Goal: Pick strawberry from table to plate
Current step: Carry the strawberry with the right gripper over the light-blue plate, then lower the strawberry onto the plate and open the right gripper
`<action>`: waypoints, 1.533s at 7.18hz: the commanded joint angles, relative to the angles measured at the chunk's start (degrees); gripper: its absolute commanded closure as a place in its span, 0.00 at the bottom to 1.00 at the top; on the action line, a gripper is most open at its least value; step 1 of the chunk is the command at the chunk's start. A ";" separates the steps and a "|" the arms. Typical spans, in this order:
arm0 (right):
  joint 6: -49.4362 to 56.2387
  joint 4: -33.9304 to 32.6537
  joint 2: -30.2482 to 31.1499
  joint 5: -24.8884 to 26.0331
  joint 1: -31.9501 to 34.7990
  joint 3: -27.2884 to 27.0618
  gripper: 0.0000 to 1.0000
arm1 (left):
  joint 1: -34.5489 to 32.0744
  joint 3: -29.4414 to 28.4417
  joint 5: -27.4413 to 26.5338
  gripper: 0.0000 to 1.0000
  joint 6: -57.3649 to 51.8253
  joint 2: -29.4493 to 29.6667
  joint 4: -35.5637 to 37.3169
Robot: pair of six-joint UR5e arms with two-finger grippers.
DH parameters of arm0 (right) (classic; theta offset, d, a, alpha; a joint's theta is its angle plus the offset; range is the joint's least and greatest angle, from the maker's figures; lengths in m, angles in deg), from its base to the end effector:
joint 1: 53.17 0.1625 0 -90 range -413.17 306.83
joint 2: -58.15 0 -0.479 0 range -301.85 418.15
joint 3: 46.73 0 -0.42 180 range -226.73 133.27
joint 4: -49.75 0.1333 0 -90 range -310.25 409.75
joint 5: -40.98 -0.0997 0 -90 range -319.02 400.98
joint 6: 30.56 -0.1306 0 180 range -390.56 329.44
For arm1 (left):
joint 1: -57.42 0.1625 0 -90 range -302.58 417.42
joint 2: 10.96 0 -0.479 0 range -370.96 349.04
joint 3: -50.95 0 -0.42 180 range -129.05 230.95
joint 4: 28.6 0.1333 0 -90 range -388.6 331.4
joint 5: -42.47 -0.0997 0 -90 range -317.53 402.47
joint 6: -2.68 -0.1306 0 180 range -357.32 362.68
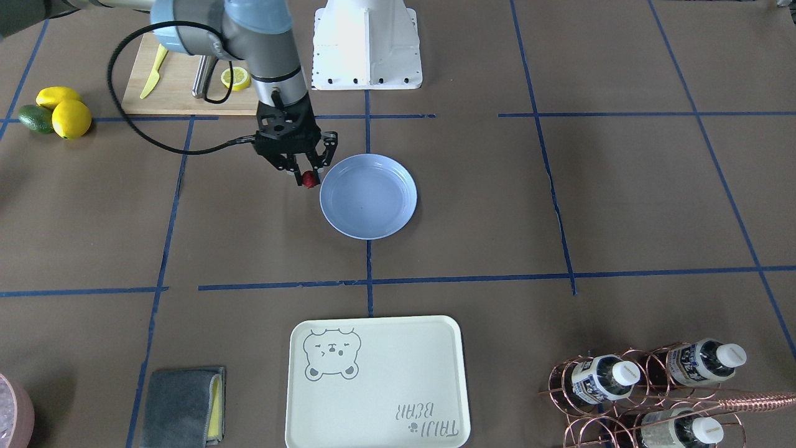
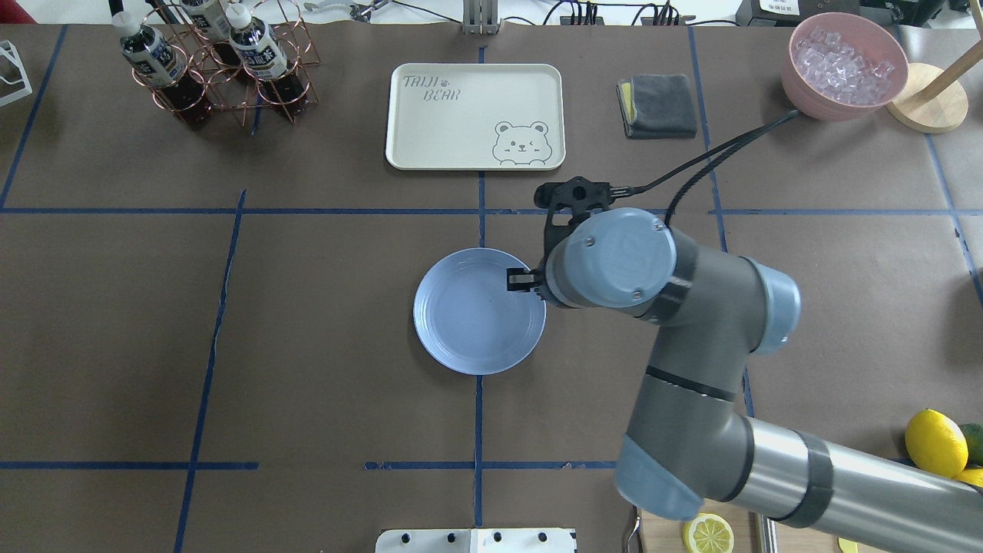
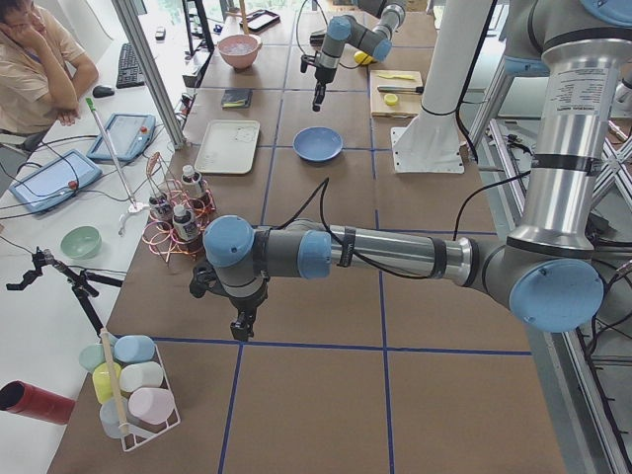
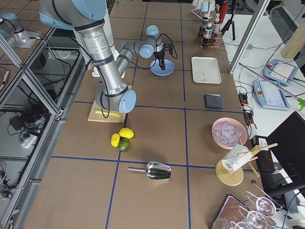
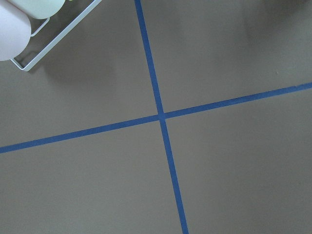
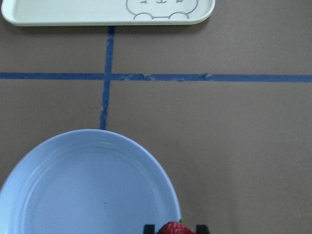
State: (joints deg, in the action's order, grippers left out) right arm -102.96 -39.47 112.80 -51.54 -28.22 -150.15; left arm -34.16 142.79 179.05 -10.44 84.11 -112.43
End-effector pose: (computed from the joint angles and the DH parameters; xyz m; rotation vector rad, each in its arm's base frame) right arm -0.5971 -0.4185 0.2461 0.2755 -0.8211 0.1011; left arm -0.0539 -0.5589 0.6776 0.1163 0.8061 0.1954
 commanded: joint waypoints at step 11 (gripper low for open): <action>-3.11 0.90 -11.68 5.25 -3.26 15.64 0.00 | 0.00 0.97 0.09 0.00 0.03 -0.59 0.24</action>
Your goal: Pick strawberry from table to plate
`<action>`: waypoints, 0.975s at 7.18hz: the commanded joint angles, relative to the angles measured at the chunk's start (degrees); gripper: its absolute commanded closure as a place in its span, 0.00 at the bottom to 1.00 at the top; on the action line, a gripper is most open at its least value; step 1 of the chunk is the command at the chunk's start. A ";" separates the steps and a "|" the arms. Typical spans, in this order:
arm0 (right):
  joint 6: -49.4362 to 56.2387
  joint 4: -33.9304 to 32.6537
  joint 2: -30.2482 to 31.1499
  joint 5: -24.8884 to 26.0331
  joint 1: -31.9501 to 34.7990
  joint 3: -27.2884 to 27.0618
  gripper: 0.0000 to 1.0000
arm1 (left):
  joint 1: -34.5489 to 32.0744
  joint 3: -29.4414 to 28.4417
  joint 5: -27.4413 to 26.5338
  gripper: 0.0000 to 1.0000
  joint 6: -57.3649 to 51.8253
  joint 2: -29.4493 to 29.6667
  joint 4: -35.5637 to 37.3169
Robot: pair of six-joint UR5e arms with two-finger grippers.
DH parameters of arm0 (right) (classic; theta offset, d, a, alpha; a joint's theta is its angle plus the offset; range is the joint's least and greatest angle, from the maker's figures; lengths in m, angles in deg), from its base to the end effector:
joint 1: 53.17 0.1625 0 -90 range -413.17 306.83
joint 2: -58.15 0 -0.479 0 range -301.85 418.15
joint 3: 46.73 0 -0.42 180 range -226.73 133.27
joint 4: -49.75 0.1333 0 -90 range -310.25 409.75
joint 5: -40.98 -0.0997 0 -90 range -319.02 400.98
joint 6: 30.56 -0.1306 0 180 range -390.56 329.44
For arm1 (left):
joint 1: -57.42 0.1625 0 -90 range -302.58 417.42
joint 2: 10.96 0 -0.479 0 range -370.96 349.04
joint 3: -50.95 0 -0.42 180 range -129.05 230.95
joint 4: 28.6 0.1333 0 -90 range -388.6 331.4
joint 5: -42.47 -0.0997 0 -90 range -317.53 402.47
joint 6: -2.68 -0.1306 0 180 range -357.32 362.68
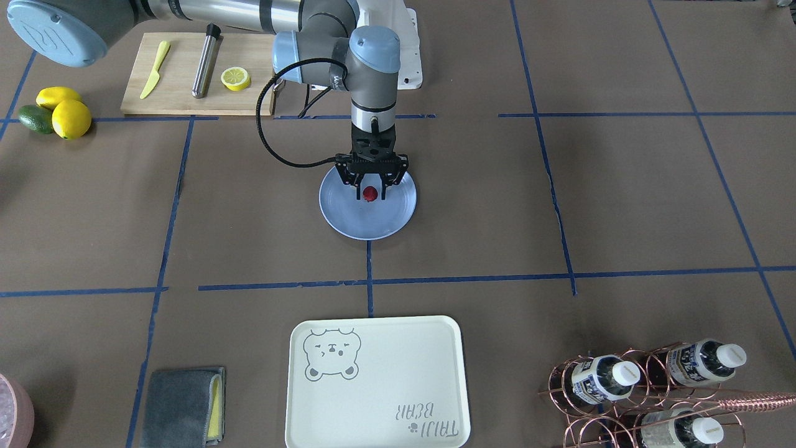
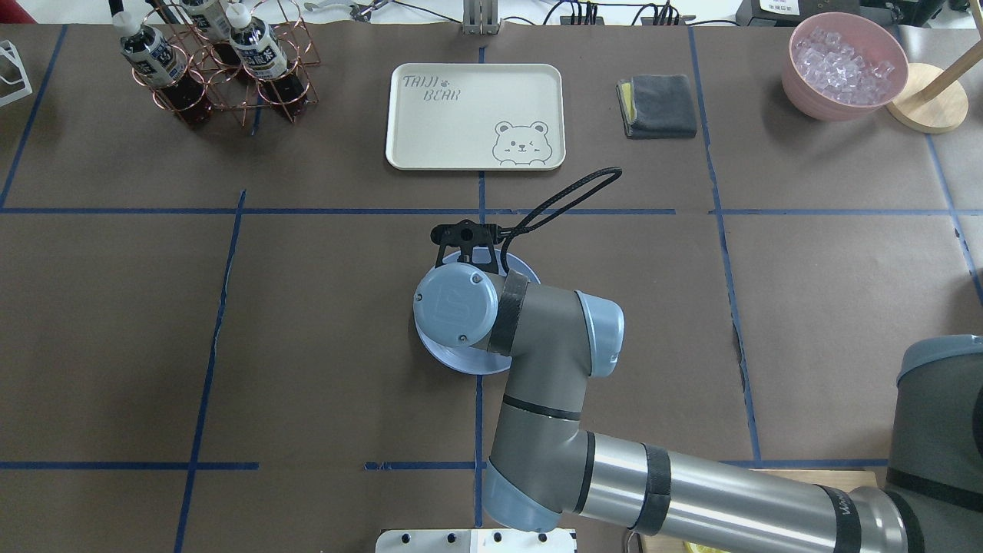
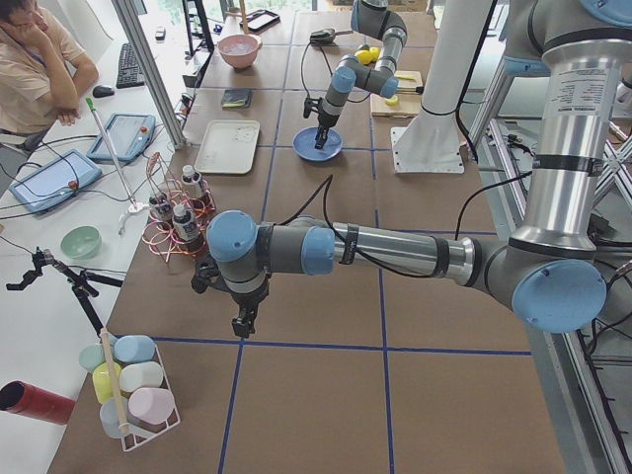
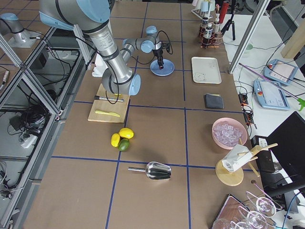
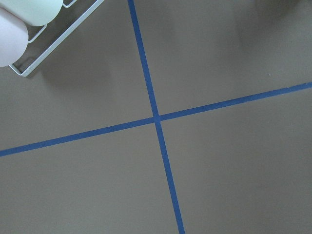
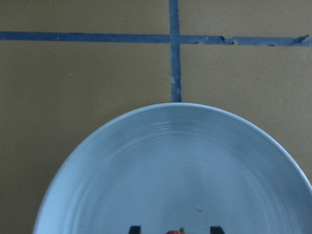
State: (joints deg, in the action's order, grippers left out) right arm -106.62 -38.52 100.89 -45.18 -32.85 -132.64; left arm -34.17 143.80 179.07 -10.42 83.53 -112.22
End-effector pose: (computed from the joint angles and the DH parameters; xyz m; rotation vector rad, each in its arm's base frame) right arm -0.7203 -0.4182 0.2222 0.2917 -0.7304 0.1318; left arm -0.0538 -0.5540 0.6744 0.1199 0.8060 0.1965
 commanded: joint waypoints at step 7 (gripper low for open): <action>54.40 -0.50 25.68 -30.99 38.77 -14.72 0.00 | 0.00 0.83 -0.02 0.00 -0.44 -0.18 -0.23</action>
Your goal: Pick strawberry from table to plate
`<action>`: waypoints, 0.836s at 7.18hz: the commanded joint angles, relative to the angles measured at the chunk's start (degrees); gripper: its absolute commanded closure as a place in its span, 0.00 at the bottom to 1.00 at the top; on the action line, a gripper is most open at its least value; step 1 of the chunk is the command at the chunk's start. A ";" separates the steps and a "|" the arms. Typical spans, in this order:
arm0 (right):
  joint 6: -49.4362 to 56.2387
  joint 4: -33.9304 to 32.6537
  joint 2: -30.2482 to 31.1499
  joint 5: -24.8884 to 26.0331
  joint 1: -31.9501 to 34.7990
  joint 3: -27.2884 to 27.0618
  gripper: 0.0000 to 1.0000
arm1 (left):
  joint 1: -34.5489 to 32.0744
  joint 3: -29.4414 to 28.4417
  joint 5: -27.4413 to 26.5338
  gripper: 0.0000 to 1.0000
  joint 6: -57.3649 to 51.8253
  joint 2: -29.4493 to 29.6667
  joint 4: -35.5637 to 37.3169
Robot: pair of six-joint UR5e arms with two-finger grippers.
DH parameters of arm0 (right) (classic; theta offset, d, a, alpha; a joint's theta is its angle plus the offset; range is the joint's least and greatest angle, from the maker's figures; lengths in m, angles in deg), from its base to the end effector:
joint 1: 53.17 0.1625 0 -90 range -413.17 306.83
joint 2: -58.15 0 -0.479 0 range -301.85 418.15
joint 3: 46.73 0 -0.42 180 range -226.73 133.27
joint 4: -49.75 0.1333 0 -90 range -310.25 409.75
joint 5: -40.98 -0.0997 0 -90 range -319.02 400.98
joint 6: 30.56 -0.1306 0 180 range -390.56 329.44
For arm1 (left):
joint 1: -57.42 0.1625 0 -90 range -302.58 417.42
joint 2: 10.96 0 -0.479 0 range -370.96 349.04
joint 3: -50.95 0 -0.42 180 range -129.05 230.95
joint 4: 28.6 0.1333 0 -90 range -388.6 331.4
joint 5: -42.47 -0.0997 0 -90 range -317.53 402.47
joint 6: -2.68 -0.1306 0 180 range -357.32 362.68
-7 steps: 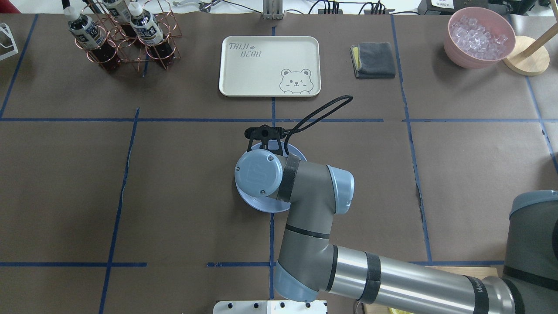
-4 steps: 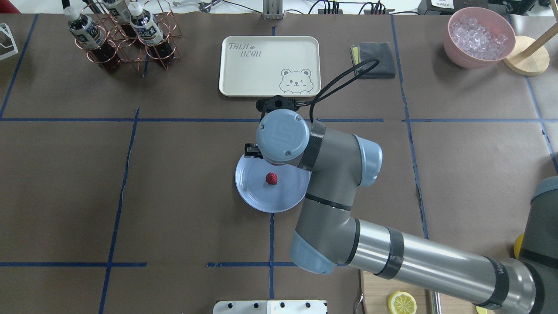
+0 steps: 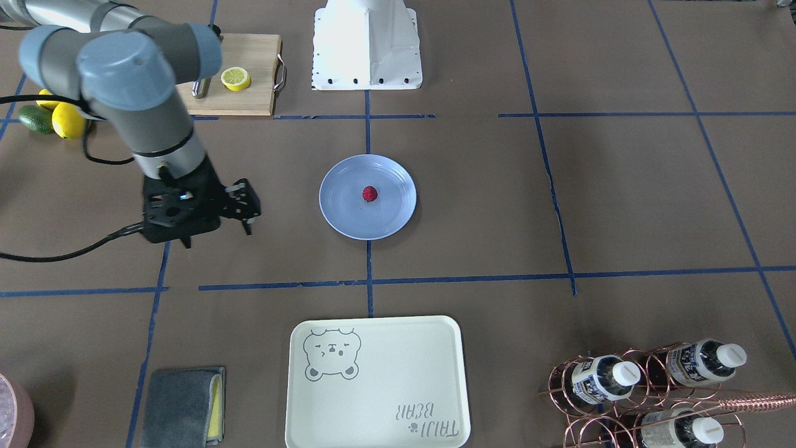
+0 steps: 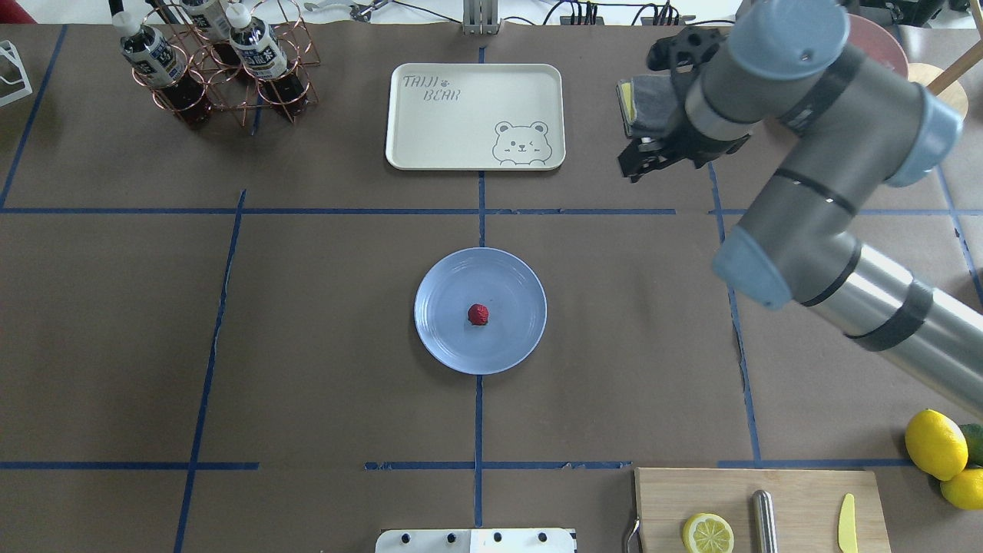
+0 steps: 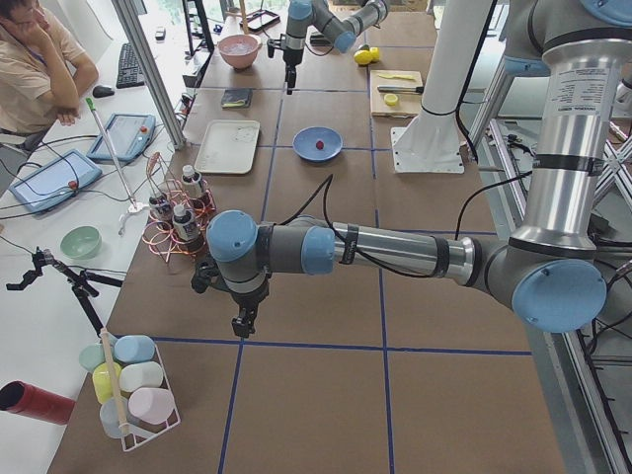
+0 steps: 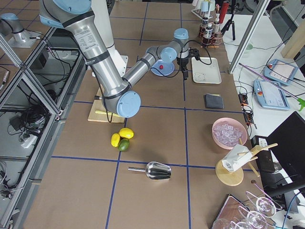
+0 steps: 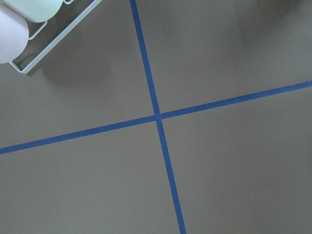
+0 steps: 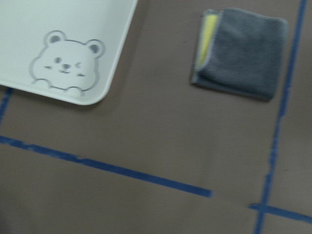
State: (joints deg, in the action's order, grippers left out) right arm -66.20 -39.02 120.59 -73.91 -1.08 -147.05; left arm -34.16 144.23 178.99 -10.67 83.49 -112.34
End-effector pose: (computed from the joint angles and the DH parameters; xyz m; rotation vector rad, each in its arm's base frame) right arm -0.3715 -0.6045 0.3583 0.2883 -0.7368 -0.1858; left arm -0.0538 -0.5540 0.6708 0.1297 0.8033 0.2044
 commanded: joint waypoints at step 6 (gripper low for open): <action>46.35 -0.18 31.22 -12.47 37.19 1.97 0.00 | 0.00 -0.30 -0.03 0.00 -0.01 -1.38 -0.10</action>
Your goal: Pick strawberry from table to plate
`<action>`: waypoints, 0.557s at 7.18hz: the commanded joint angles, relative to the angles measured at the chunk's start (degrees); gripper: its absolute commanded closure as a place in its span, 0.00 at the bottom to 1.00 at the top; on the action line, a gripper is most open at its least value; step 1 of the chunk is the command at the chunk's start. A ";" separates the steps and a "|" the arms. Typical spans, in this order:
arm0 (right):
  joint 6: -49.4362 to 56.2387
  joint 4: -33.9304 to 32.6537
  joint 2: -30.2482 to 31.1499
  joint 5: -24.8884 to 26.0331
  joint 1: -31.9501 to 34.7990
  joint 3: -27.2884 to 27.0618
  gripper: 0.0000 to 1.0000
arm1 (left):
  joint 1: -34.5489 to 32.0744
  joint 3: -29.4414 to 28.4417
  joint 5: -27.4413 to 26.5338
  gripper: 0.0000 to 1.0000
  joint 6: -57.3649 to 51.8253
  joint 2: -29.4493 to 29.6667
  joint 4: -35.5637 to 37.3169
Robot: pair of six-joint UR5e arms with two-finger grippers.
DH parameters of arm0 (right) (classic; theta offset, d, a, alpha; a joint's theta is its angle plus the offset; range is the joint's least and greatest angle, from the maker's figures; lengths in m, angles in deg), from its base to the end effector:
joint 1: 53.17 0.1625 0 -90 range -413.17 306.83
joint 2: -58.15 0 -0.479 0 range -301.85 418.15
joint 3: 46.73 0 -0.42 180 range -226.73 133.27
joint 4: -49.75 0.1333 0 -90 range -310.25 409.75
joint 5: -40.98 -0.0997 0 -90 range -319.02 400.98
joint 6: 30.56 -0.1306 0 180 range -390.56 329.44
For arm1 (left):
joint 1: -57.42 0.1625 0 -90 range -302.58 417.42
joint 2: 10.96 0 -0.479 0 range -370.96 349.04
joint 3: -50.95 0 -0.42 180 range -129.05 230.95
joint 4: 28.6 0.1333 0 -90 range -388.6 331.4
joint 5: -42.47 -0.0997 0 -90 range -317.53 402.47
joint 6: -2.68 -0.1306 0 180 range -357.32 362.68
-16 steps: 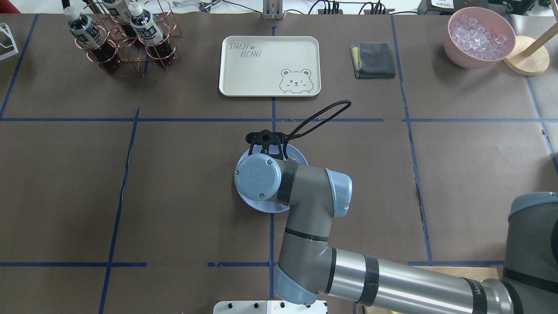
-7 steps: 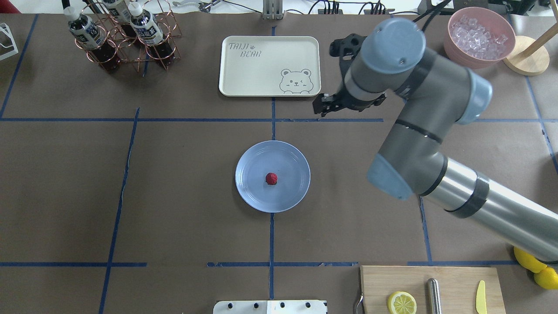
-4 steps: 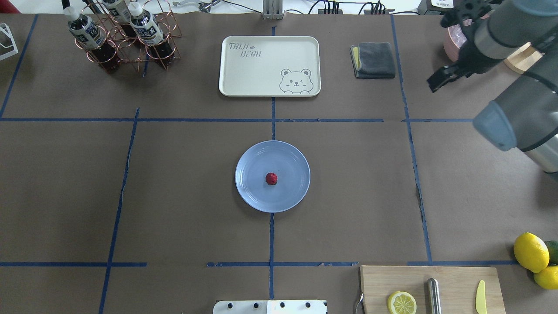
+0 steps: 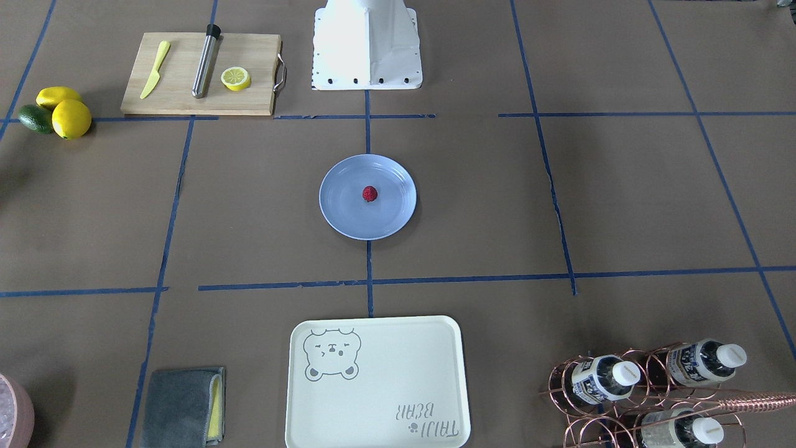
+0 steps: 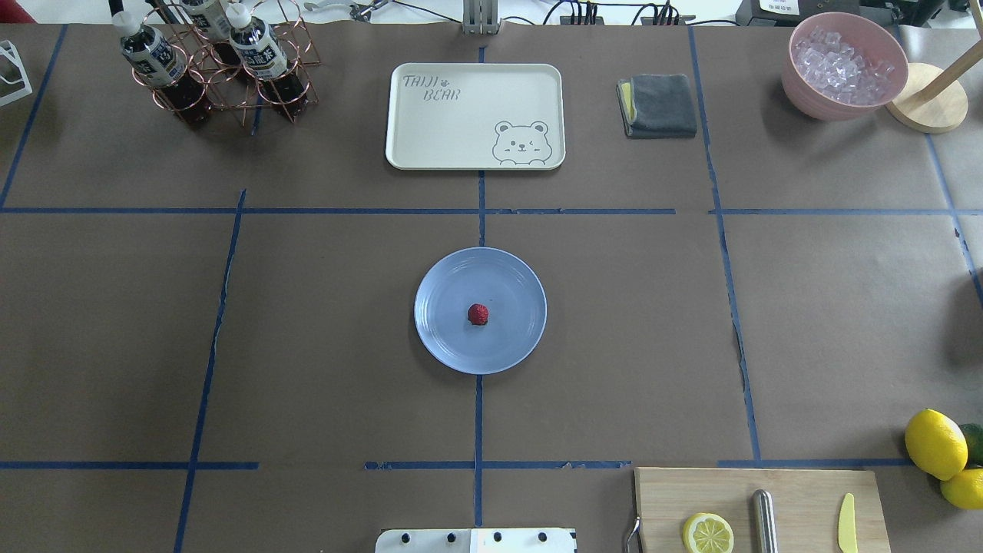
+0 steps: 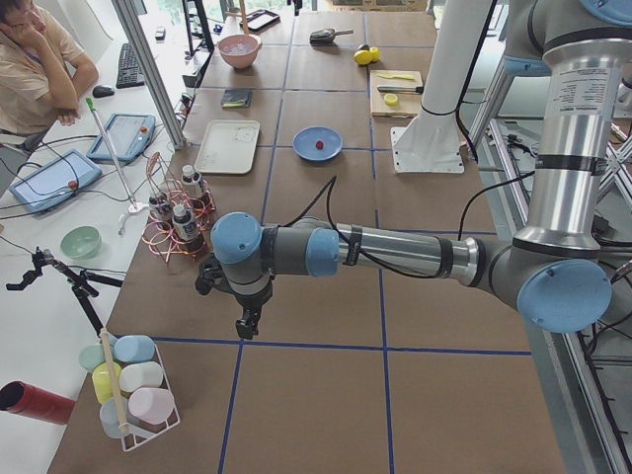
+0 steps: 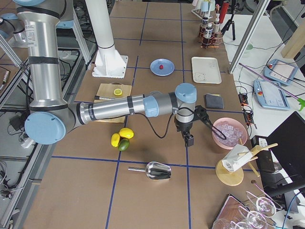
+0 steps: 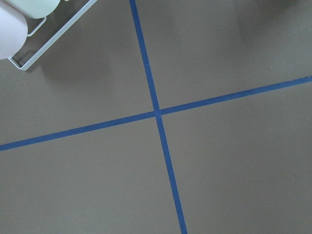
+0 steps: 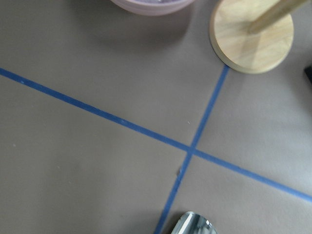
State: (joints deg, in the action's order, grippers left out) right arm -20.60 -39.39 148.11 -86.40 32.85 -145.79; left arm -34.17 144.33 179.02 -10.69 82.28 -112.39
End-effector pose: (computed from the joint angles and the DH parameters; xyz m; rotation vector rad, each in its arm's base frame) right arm 0.0170 -0.5337 0.6600 0.2021 -0.6434 -0.2907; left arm -0.0536 -0.5433 0.6814 0.1127 0.8060 0.1971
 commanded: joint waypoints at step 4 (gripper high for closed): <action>0.06 0.28 6.63 -0.50 4.95 2.83 0.00 | 0.00 -0.04 -0.67 0.00 0.10 -0.35 0.03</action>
State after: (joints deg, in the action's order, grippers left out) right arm -20.42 -39.17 154.36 -86.60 37.68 -143.50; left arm -34.17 144.20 178.38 -10.66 81.98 -112.36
